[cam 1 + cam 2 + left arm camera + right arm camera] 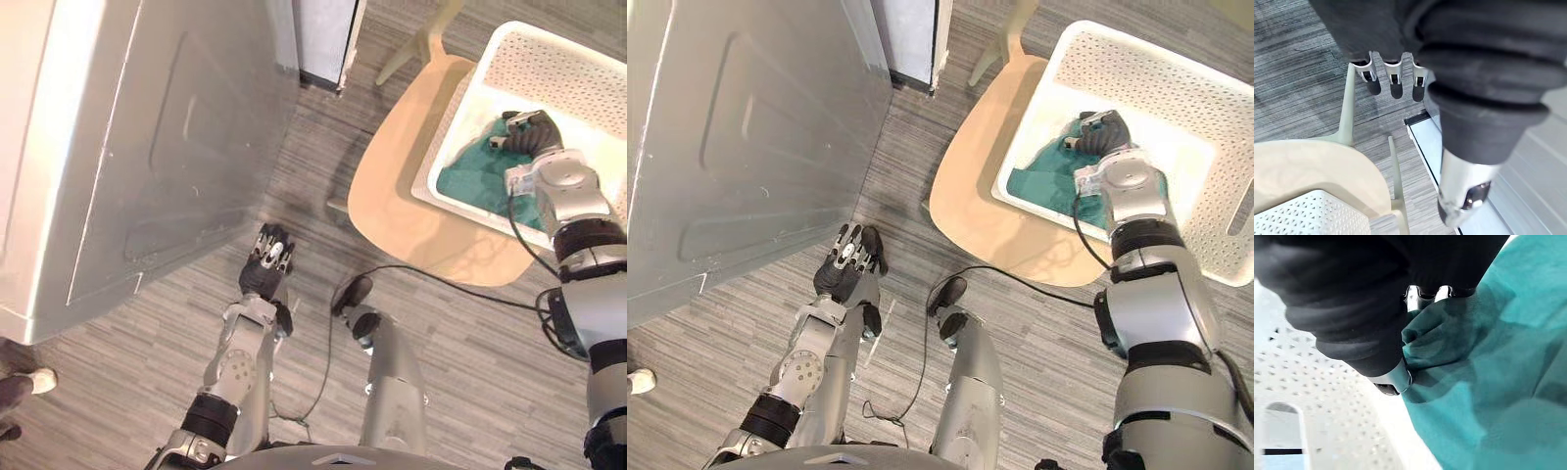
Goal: Pick up the laundry basket with both hands and put the clothes into the washing machine.
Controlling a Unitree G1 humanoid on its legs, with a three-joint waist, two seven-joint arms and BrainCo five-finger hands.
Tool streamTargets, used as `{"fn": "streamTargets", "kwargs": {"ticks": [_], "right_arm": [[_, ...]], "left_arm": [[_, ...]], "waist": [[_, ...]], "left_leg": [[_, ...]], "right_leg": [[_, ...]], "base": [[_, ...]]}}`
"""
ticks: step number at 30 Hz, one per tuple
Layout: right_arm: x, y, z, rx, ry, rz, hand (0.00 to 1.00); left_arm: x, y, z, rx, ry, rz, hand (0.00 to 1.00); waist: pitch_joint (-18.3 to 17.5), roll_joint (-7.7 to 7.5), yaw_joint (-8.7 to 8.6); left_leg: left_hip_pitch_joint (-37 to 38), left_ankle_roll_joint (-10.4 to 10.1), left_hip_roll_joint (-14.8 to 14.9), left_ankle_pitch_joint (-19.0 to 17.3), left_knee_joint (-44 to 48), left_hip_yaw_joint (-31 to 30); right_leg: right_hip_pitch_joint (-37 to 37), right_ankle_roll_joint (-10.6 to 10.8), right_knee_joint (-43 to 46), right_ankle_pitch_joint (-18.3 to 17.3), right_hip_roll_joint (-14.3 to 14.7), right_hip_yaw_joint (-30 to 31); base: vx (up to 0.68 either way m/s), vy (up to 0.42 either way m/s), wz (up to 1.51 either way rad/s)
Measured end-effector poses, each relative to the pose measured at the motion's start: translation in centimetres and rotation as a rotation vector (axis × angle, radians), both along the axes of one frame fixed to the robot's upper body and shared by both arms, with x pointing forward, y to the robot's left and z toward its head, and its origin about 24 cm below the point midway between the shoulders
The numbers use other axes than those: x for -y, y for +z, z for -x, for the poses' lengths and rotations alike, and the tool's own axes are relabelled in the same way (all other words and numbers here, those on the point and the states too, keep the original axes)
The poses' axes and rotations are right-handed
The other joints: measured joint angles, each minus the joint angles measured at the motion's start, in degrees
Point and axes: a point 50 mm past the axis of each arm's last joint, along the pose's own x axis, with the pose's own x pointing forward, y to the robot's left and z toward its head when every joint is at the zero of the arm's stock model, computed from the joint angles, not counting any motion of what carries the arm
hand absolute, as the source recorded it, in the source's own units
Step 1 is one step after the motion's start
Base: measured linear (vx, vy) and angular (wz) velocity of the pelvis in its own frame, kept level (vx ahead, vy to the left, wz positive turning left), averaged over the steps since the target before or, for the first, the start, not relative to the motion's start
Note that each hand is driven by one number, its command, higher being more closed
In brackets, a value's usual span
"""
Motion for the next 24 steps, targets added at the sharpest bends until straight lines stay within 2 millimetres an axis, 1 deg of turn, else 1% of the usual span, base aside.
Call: {"fn": "streamTargets", "kwargs": {"ticks": [2, 4, 5, 6, 8, 10, 12, 13, 15, 16, 18, 19, 20, 21, 23, 24], "right_arm": [[-0.5, 0.1, 0.1, 0.074, 0.018, -0.084, 1.00], [-0.9, 0.5, 0.3, 0.174, 0.027, -0.190, 1.00], [-0.9, 0.8, 0.4, 0.197, 0.021, -0.212, 1.00], [-0.9, 1.4, 0.6, 0.250, 0.027, -0.251, 1.00], [-0.9, 2.6, 1.2, 0.343, 0.024, -0.271, 1.00], [-0.8, 3.4, 1.7, 0.398, 0.025, -0.282, 1.00], [-0.7, 3.5, 2.0, 0.425, 0.014, -0.290, 1.00], [-0.6, 3.4, 2.0, 0.431, 0.007, -0.306, 1.00], [-0.8, 3.2, 1.9, 0.431, 0.005, -0.315, 1.00], [-1.1, 3.1, 1.7, 0.427, 0.012, -0.322, 1.00], [-1.4, 3.2, 1.6, 0.426, 0.022, -0.315, 1.00], [-1.5, 3.2, 1.6, 0.425, 0.026, -0.314, 0.00], [-1.6, 3.3, 1.5, 0.419, 0.031, -0.293, 0.00], [-2.0, 3.5, 1.3, 0.390, 0.048, -0.216, 0.00], [-2.2, 3.5, 0.9, 0.339, 0.063, -0.133, 0.00], [-2.3, 3.1, 0.5, 0.282, 0.062, -0.082, 0.00]], "left_arm": [[0.0, 0.5, 0.0, 0.018, 0.002, 0.006, 0.00], [-0.3, 0.7, 0.0, 0.034, 0.011, 0.002, 0.00], [-0.4, 0.7, 0.0, 0.033, 0.010, -0.001, 0.00], [-0.5, 0.5, 0.2, 0.030, 0.008, -0.007, 0.00], [-0.7, 0.4, 0.4, 0.031, -0.002, -0.023, 0.00], [-0.8, 0.4, 0.5, 0.032, -0.012, -0.031, 0.00], [-1.3, 0.3, 0.5, 0.032, -0.010, -0.049, 0.00], [-1.5, 0.2, 0.6, 0.030, -0.010, -0.057, 0.00], [-1.6, 0.1, 0.6, 0.028, -0.012, -0.064, 0.00], [-1.8, 0.0, 0.6, 0.026, -0.011, -0.075, 0.00], [-2.2, -0.1, 0.7, 0.022, -0.008, -0.090, 0.00], [-2.3, -0.2, 0.8, 0.019, -0.008, -0.093, 0.00], [-2.5, -0.3, 0.8, 0.016, -0.007, -0.097, 0.00], [-2.6, -0.4, 1.0, 0.011, -0.005, -0.101, 0.00], [-2.7, -0.5, 1.0, 0.006, -0.004, -0.096, 0.00], [-2.7, -0.5, 1.1, 0.005, -0.006, -0.095, 0.00]], "waist": [[0.01, -0.01, -0.23], [0.07, -0.10, -0.89], [0.09, -0.14, -0.88], [0.10, -0.15, -0.73], [0.15, -0.24, -0.76], [0.22, -0.38, -1.02], [0.37, -0.67, -1.30], [0.56, -1.01, -1.41], [0.74, -1.46, -1.61], [0.82, -1.76, -1.32], [0.82, -1.83, -0.86], [0.83, -1.85, -0.85], [0.85, -1.90, -0.87], [0.92, -2.06, -1.03], [0.92, -2.07, -1.47], [0.96, -2.13, -1.70]], "left_leg": [[0.21, 0.36, 0.18, -0.34, 1.17, -0.40], [0.83, 0.71, 0.54, -1.07, 3.37, -1.54], [1.30, 0.93, 0.60, -1.18, 3.82, -1.57], [2.18, 1.03, 0.68, -1.57, 4.66, -1.61], [3.30, 1.10, 0.95, -3.20, 6.41, -1.78], [3.91, 1.23, 1.27, -4.34, 7.55, -1.58], [4.32, 1.50, 1.58, -4.79, 8.51, -1.31], [4.34, 2.11, 1.74, -5.27, 9.42, -1.25], [4.71, 2.20, 1.67, -5.32, 9.26, -1.04], [5.04, 2.00, 1.66, -5.12, 9.17, -0.69], [5.08, 2.00, 1.64, -5.11, 8.91, -0.34], [5.08, 1.99, 1.63, -5.08, 8.63, -0.17], [5.08, 2.08, 1.59, -5.00, 8.08, 0.10], [4.87, 1.83, 1.50, -4.27, 7.03, 0.39], [4.18, 1.88, 1.46, -3.72, 6.39, 0.46], [3.77, 2.44, 1.39, -3.13, 5.67, 0.61]], "right_leg": [[1.07, 0.01, 0.01, 0.00, -0.01, -0.43], [3.43, 0.01, 0.07, 0.00, -0.01, -1.53], [4.17, 0.01, 0.16, 0.00, -0.02, -1.55], [5.44, 0.04, 0.17, -0.02, -0.07, -1.55], [7.39, 0.26, 0.04, -0.38, -0.14, -1.66], [8.70, 0.34, -0.17, -0.46, -0.15, -1.95], [9.99, 0.44, -0.75, -0.37, -0.19, -2.53], [10.44, 0.56, -0.70, -0.31, -0.20, -2.51], [10.92, 0.94, -1.04, 0.04, -0.20, -2.51], [11.12, 1.05, -1.28, 0.29, -0.16, -2.34], [10.90, 1.17, -1.63, 0.55, -0.05, -1.97], [10.77, 1.16, -1.78, 0.65, 0.01, -1.87], [10.48, 1.19, -2.10, 0.85, 0.11, -1.67], [9.68, 1.23, -2.56, 1.32, 0.33, -1.28], [8.74, 1.27, -2.81, 1.74, 0.45, -1.25], [7.97, 1.20, -2.83, 1.99, 0.49, -1.23]], "base": [[0.02, 0.004, 0.08], [0.03, -0.010, 0.17], [0.03, -0.021, 0.08], [0.00, 0.000, 0.00], [0.00, 0.000, 0.00], [-0.01, -0.010, 0.04], [0.00, -0.004, 0.03], [0.00, 0.000, 0.00], [0.04, 0.014, -0.01], [0.04, 0.012, -0.06], [0.02, 0.000, -0.07], [0.02, -0.004, -0.06], [0.03, -0.006, -0.12], [0.03, -0.005, -0.13], [0.04, -0.004, -0.08], [0.06, -0.008, -0.04]]}}
